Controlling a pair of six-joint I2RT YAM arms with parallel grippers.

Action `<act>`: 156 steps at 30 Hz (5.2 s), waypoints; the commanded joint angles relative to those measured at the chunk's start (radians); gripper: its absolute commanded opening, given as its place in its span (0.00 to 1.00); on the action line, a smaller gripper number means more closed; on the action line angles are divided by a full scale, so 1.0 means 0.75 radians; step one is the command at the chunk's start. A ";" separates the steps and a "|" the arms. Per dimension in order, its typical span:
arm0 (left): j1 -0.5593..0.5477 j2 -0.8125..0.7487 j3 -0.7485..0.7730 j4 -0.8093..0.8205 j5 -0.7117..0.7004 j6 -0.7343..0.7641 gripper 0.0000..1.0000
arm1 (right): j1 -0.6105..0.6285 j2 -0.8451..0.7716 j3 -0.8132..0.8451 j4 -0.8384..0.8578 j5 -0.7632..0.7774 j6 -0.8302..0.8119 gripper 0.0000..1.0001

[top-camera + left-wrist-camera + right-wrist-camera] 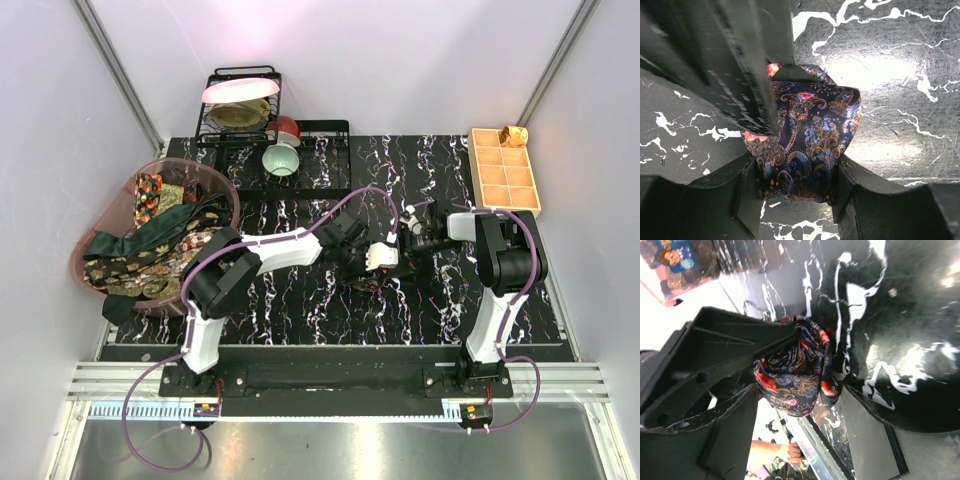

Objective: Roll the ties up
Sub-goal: Pick up the tie at the center of the board, then place the tie in the storage box.

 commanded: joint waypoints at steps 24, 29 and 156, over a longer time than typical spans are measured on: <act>0.014 0.091 0.006 -0.137 -0.073 -0.009 0.16 | 0.068 -0.119 -0.163 0.364 -0.135 0.146 0.39; 0.034 0.085 0.013 -0.131 -0.042 -0.048 0.26 | 0.070 -0.181 -0.178 0.351 -0.114 0.161 0.00; 0.284 -0.971 -0.321 -0.372 0.074 -0.490 0.99 | -0.707 0.290 1.082 -0.322 1.129 -3.521 0.00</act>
